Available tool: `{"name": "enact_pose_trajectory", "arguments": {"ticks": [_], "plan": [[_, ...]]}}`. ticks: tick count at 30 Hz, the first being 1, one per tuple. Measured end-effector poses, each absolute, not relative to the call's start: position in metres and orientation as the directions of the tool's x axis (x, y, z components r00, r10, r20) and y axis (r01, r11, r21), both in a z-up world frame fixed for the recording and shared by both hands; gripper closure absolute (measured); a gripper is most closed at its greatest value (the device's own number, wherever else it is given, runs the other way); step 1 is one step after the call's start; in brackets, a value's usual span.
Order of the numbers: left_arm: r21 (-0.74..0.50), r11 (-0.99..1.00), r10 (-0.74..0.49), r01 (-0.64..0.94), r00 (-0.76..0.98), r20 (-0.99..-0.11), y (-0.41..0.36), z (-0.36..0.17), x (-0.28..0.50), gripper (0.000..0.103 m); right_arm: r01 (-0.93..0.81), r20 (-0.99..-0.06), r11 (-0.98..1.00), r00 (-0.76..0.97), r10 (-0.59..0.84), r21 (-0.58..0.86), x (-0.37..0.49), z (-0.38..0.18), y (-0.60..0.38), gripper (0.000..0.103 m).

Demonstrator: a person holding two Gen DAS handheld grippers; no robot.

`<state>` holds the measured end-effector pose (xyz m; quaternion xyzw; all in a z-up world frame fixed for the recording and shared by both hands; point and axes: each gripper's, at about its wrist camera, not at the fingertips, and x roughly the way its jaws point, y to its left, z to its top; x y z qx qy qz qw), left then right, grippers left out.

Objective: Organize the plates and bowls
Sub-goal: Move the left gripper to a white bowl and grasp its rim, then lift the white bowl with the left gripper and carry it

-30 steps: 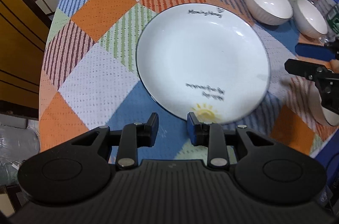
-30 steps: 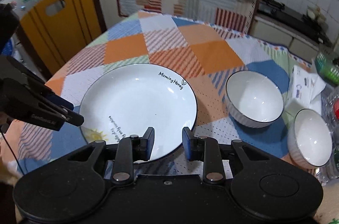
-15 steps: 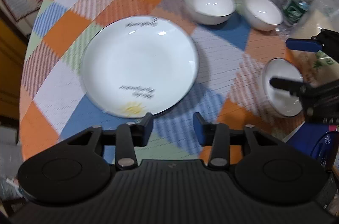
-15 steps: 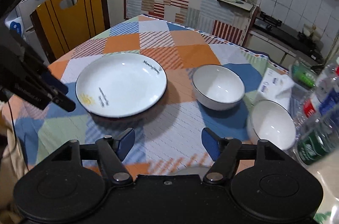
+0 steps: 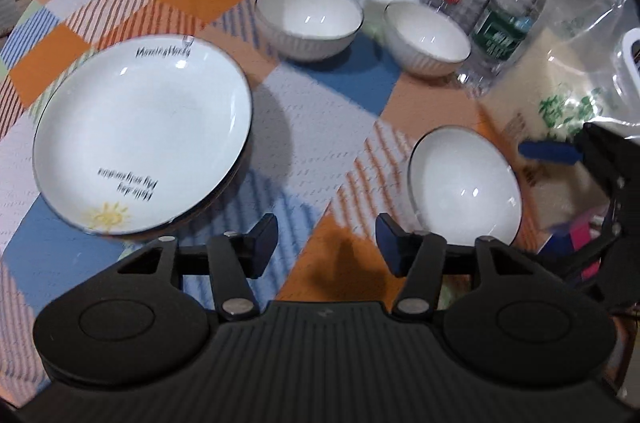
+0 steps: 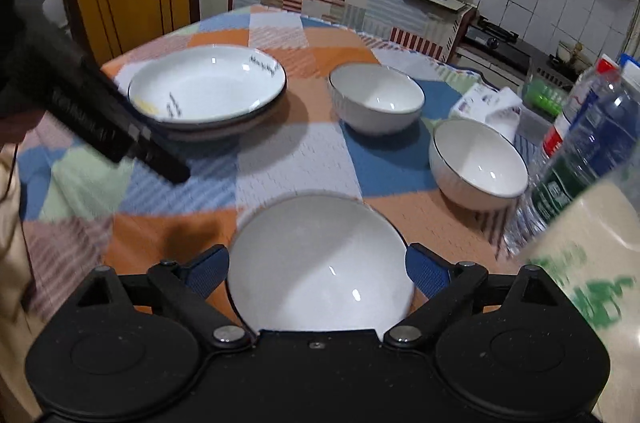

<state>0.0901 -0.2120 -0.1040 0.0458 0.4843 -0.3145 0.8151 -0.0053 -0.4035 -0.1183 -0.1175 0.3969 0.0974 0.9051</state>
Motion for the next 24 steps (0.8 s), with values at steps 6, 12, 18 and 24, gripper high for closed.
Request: {"name": "enact_pose_trajectory", "arguments": {"ticks": [6,12,18,24], "plan": [[-0.249,0.742,-0.548,0.622,0.351,-0.759,-0.221,-0.101,0.073,0.036,-0.294,-0.734,0.947,0.671,0.107,-0.131,-0.029,-0.127,-0.413,0.006],[-0.26,0.708,-0.558,0.656,0.295,-0.776,-0.241,-0.108,0.075,0.03,-0.271,-0.742,0.956,0.663,0.102,-0.111,-0.03,-0.142,-0.413,0.004],[-0.325,0.686,-0.569,0.651,0.201,-0.798,-0.264,-0.135,0.089,0.033,-0.278,-0.737,0.929,0.675,0.008,-0.244,-0.024,-0.154,-0.396,0.0],[-0.413,0.709,-0.573,0.572,0.125,-0.81,-0.271,-0.159,0.104,0.068,-0.276,-0.734,0.929,0.679,0.006,-0.247,-0.022,-0.154,-0.397,0.0]]}}
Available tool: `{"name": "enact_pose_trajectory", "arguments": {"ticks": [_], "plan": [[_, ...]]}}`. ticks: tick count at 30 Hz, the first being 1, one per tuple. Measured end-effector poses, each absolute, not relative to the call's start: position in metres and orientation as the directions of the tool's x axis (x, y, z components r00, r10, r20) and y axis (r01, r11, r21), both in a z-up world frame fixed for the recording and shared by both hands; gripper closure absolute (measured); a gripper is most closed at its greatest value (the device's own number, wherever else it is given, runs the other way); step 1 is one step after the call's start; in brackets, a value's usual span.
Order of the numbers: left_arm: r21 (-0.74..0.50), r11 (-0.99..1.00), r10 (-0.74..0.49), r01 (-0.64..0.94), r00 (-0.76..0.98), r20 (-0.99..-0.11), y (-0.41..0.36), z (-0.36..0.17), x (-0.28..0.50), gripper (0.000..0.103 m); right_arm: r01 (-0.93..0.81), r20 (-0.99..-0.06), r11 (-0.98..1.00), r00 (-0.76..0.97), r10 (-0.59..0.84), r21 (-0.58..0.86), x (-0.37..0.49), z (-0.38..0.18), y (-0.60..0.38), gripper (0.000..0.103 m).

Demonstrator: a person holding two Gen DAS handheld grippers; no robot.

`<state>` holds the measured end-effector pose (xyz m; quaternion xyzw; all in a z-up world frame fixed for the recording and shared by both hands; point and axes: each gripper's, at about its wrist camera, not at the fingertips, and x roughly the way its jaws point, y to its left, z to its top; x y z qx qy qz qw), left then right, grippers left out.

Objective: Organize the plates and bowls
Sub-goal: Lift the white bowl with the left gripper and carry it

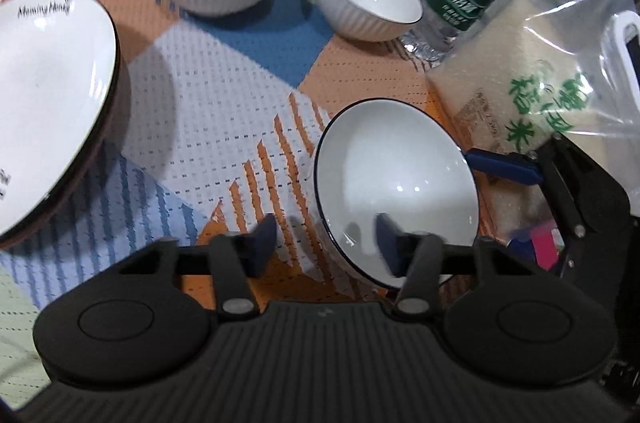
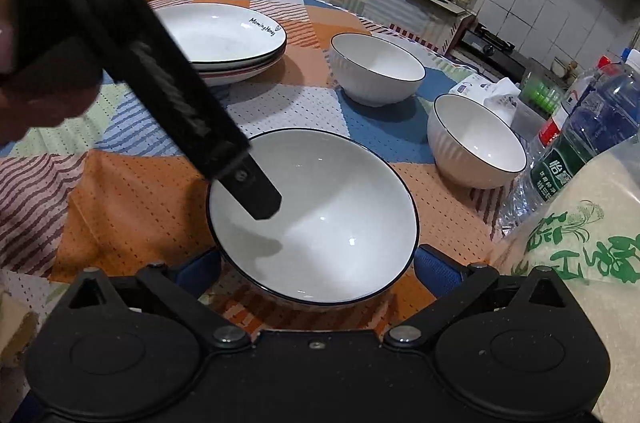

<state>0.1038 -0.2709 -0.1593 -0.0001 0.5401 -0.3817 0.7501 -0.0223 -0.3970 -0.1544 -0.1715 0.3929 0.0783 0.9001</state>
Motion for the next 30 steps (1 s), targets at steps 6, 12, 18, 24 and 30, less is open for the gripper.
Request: {"name": "enact_pose_trajectory", "arguments": {"ticks": [6,12,18,24,30], "plan": [[-0.483,0.704,-0.603,0.521,0.078,-0.794,-0.268,-0.168,0.11,0.084,-0.271,-0.729,0.93,0.684,0.004,-0.249,-0.023,-0.155,-0.397,0.0],[-0.447,0.716,-0.567,0.536,0.073,-0.82,-0.27,-0.165,0.11,0.086,-0.274,-0.724,0.929,0.69,0.01,-0.248,-0.024,-0.156,-0.398,0.0],[-0.442,0.737,-0.542,0.511,0.055,-0.839,-0.254,-0.158,0.116,0.086,-0.297,-0.741,0.927,0.671,0.031,-0.229,-0.016,-0.152,-0.388,0.0],[-0.445,0.757,-0.526,0.478,0.041,-0.85,-0.216,-0.147,0.116,0.086,-0.371,-0.72,0.902,0.686,0.104,-0.223,-0.012,-0.143,-0.369,0.0],[-0.431,0.784,-0.498,0.446,0.037,-0.866,-0.178,-0.144,0.122,0.086,-0.451,-0.705,0.866,0.686,0.18,-0.218,-0.006,-0.139,-0.34,0.0]]}}
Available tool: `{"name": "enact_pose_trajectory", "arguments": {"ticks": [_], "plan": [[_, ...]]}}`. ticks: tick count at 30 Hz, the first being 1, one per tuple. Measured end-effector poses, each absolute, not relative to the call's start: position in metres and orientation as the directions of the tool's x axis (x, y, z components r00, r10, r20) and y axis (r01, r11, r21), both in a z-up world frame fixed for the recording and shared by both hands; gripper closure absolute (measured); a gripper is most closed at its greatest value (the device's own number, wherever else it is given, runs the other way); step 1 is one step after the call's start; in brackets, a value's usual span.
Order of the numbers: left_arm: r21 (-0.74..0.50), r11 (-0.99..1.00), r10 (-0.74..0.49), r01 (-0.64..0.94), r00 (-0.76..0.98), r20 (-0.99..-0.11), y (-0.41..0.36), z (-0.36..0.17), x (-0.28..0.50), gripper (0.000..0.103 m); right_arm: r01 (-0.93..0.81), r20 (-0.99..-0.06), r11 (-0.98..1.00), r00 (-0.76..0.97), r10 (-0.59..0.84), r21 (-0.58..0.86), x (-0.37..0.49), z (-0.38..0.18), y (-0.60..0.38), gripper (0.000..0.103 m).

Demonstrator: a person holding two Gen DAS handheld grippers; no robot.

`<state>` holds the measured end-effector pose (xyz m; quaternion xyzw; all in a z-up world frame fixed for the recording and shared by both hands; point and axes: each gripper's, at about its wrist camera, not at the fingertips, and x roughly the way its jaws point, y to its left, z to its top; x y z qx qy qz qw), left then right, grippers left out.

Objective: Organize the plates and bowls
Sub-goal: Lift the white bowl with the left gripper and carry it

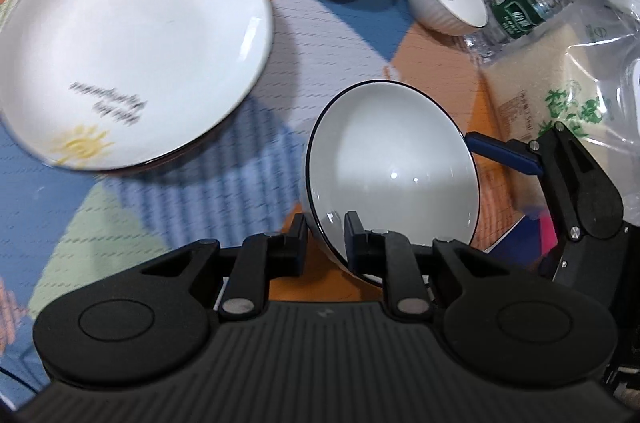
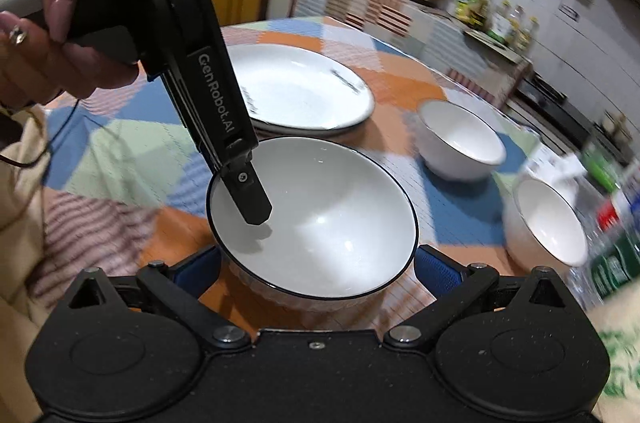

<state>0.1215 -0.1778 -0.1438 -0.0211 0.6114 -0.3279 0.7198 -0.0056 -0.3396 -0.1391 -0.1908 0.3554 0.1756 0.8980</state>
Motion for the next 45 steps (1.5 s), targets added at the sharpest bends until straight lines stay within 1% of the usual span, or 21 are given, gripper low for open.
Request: {"name": "enact_pose_trajectory", "arguments": {"ticks": [5,10,13,17,18,20,22,24,27,30,33,36,38,42,45], "plan": [[-0.418,0.8,-0.484,0.43,0.052,-0.873,-0.158,-0.152,0.121,0.086,-0.491,-0.714,0.847,0.666,0.215,-0.202,0.0,-0.149,-0.32,0.0],[-0.418,0.806,-0.486,0.42,0.065,-0.872,-0.151,-0.159,0.122,0.086,-0.49,-0.721,0.852,0.657,0.222,-0.184,0.004,-0.158,-0.311,0.0],[-0.423,0.806,-0.49,0.414,0.064,-0.869,-0.15,-0.16,0.121,0.086,-0.492,-0.703,0.843,0.678,0.215,-0.216,0.001,-0.161,-0.309,0.0],[-0.391,0.799,-0.479,0.456,0.09,-0.873,-0.154,-0.157,0.115,0.085,-0.487,-0.705,0.841,0.681,0.197,-0.236,-0.001,-0.161,-0.306,0.0],[-0.389,0.79,-0.487,0.474,0.099,-0.868,-0.153,-0.155,0.113,0.082,-0.485,-0.71,0.843,0.677,0.193,-0.234,0.0,-0.16,-0.306,0.0],[-0.38,0.785,-0.489,0.488,0.114,-0.864,-0.15,-0.151,0.112,0.082,-0.481,-0.717,0.846,0.672,0.186,-0.231,-0.001,-0.157,-0.308,0.0],[-0.379,0.781,-0.5,0.496,0.134,-0.856,-0.144,-0.143,0.111,0.078,-0.476,-0.712,0.847,0.678,0.182,-0.237,-0.007,-0.152,-0.311,0.0],[-0.38,0.777,-0.513,0.501,0.155,-0.844,-0.138,-0.131,0.112,0.071,-0.474,-0.706,0.85,0.682,0.189,-0.23,-0.013,-0.144,-0.317,0.0],[-0.374,0.772,-0.526,0.514,0.188,-0.829,-0.133,-0.109,0.117,0.064,-0.469,-0.697,0.859,0.686,0.208,-0.205,-0.017,-0.13,-0.329,0.0],[-0.34,0.774,-0.52,0.535,0.23,-0.823,-0.134,-0.09,0.125,0.062,-0.432,-0.661,0.884,0.717,0.219,-0.176,-0.015,-0.113,-0.343,0.0],[-0.303,0.772,-0.511,0.559,0.263,-0.818,-0.14,-0.076,0.138,0.062,-0.378,-0.615,0.92,0.751,0.239,-0.105,-0.007,-0.095,-0.36,0.0],[-0.317,0.782,-0.516,0.536,0.272,-0.812,-0.147,-0.066,0.154,0.062,-0.314,-0.577,0.948,0.783,0.233,-0.044,0.008,-0.086,-0.374,0.0],[-0.31,0.807,-0.495,0.502,0.291,-0.819,-0.157,-0.061,0.167,0.062,-0.273,-0.558,0.962,0.801,0.216,-0.019,0.02,-0.084,-0.382,0.0],[-0.345,0.801,-0.528,0.49,0.306,-0.792,-0.179,-0.05,0.192,0.062,-0.218,-0.552,0.976,0.814,0.18,-0.002,0.051,-0.092,-0.391,0.0],[-0.351,0.806,-0.529,0.476,0.316,-0.787,-0.197,-0.053,0.211,0.061,-0.178,-0.563,0.984,0.81,0.161,0.026,0.076,-0.103,-0.394,0.0]]}}
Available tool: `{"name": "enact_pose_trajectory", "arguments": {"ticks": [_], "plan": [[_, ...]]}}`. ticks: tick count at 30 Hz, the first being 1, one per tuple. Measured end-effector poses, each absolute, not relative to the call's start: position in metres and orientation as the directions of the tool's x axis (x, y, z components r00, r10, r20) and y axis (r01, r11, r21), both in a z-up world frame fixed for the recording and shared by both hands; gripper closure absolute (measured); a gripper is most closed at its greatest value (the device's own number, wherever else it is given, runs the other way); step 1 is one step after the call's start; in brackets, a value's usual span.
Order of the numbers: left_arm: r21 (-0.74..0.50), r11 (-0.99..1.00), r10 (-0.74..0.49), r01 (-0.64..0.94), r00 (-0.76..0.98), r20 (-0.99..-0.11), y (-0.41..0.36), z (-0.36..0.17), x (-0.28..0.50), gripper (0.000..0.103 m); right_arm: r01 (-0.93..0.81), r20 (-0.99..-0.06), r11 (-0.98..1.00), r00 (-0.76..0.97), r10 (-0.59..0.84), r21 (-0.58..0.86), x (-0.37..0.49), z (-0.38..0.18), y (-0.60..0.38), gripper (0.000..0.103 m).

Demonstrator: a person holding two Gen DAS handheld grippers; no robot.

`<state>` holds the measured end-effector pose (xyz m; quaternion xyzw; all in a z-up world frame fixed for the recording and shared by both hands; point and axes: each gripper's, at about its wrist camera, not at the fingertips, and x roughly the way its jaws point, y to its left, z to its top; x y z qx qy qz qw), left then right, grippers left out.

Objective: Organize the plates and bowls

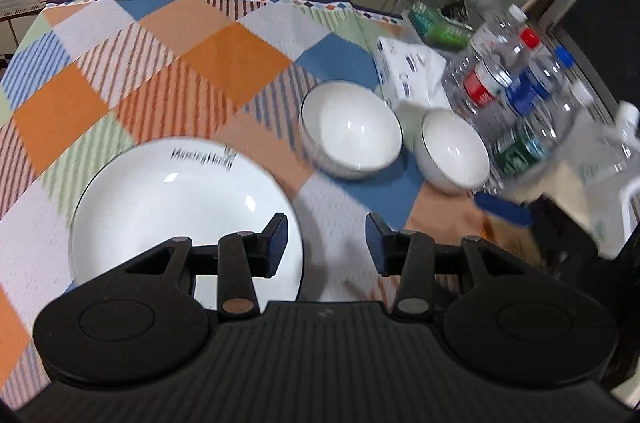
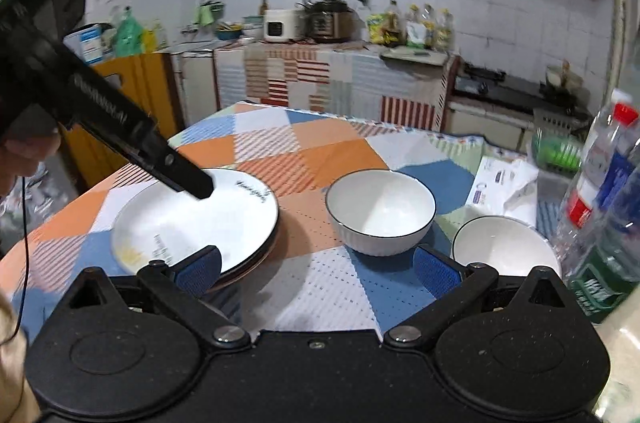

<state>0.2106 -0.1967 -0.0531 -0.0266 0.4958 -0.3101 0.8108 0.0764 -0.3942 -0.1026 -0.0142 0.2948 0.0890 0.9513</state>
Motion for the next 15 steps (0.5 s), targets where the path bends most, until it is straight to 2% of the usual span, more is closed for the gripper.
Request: {"name": "enact_pose_trajectory", "arguments": {"ticks": [6,11,15], "plan": [[-0.317,0.825,-0.522,0.468,0.417,-0.744,-0.228,-0.075,0.243,0.061,-0.114,-0.607,0.99,0.783,0.138,0.079,0.119,-0.137,-0.402,0.001],[-0.292,0.846,-0.483,0.446,0.408,-0.775,-0.247,-0.103,0.268,0.061,-0.022,-0.607,0.991,0.789,0.097,0.129,0.145,-0.162,-0.41,0.002],[-0.295,0.865,-0.464,0.406,0.425,-0.777,-0.258,-0.122,0.277,0.061,-0.016,-0.594,0.989,0.798,0.103,0.15,0.158,-0.174,-0.408,0.002]]}}
